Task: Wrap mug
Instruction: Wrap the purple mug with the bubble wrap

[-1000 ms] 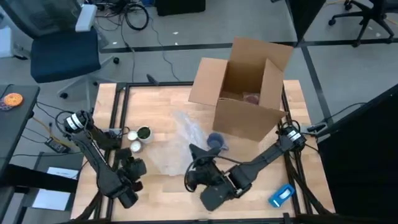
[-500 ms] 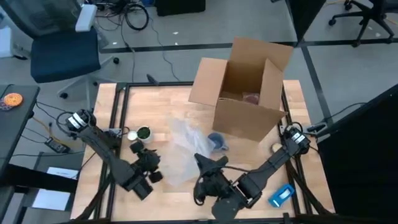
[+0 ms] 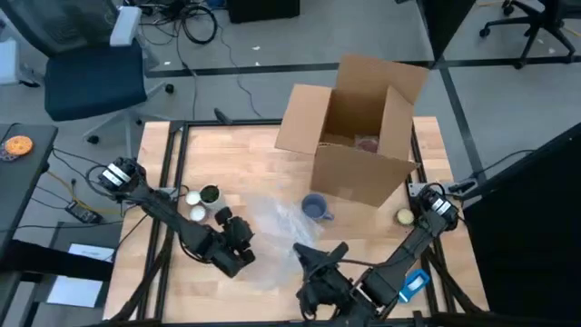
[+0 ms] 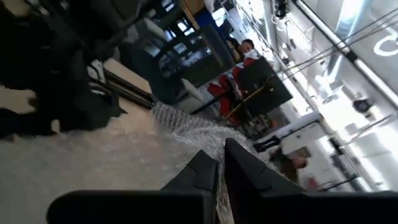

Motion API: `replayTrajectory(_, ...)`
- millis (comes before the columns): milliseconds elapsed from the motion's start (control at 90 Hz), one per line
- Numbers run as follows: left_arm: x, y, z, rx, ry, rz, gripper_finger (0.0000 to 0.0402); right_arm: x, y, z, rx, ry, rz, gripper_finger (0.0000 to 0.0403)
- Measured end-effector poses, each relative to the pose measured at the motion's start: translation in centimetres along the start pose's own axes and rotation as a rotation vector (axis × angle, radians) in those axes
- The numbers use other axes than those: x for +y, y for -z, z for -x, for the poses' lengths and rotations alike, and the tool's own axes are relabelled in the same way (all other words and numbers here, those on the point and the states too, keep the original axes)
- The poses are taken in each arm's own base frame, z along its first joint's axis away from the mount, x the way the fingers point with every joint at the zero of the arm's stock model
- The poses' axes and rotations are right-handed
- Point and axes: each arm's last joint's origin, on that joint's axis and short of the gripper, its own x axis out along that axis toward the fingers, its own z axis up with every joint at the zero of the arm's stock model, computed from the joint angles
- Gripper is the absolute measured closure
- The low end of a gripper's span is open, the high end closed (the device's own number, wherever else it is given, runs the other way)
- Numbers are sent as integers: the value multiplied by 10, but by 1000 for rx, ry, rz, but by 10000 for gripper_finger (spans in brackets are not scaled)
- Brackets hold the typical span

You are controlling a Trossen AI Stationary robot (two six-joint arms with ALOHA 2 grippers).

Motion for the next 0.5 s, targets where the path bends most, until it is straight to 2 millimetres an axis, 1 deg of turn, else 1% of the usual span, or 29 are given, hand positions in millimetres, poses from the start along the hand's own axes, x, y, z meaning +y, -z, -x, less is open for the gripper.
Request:
replayTrajectory(89, -2, 7, -5, 6, 116, -7, 268, 3, 9, 5, -6, -58, -69, 403)
replayTrajectory(200, -4, 12, -10, -29, 225, 37, 268, 4, 21, 4, 18, -106, -107, 403)
replayTrajectory(356, 6, 21, -16, 1, 198, 47, 270, 2, 36, 3, 49, -104, -128, 403)
replayTrajectory(500, 13, 29, -19, 10, 187, 19, 270, -1, 42, 2, 65, -102, -116, 403)
